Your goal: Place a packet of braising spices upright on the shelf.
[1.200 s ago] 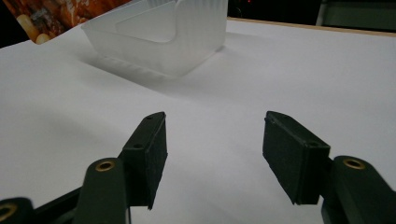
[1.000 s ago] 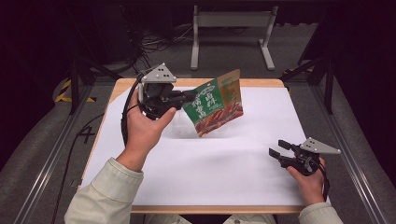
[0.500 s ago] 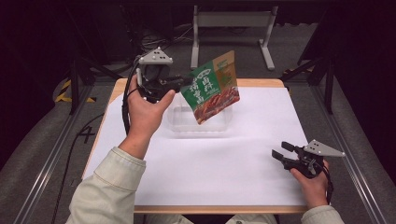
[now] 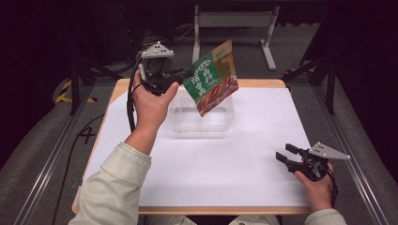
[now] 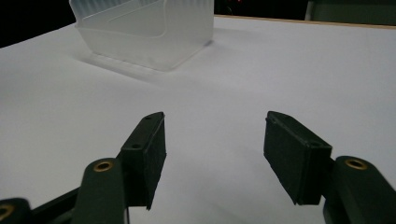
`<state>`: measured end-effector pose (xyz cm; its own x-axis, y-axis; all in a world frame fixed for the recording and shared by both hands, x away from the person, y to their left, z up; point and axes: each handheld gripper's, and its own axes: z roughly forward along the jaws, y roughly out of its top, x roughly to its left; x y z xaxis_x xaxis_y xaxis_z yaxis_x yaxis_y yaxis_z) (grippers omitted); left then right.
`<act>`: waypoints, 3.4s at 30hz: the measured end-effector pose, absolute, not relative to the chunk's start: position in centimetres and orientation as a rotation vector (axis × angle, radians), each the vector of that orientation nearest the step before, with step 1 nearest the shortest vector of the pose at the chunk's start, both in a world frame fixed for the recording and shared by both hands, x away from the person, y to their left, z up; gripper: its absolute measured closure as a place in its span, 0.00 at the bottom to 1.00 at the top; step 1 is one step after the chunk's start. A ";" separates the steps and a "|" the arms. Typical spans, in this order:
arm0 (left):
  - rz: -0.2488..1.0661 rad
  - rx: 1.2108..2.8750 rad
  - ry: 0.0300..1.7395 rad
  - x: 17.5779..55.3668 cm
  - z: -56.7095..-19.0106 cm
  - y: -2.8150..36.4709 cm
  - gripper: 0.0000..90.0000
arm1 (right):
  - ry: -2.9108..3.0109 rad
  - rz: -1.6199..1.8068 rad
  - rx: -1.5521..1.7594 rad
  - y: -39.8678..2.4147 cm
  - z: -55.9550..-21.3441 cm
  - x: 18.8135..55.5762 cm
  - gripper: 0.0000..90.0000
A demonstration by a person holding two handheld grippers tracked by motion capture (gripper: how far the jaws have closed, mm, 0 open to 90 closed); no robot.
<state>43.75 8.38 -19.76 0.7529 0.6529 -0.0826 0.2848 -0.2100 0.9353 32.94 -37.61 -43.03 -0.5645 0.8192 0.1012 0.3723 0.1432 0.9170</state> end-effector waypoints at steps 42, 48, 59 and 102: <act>0.302 1.820 0.910 47.1 -23.2 5.0 1.00 | 2.002 1.417 1.122 -37.5 -43.0 32.8 0.41; 0.307 1.833 0.916 47.5 -23.7 4.6 1.00 | 2.001 1.414 1.130 -37.6 -43.0 32.7 0.41; 0.297 1.860 0.946 48.3 -25.0 4.1 1.00 | 2.001 1.415 1.128 -37.7 -43.0 32.6 0.41; 0.309 1.838 0.914 49.5 -26.3 3.5 0.73 | 2.021 1.421 1.125 -37.4 -43.1 32.8 0.40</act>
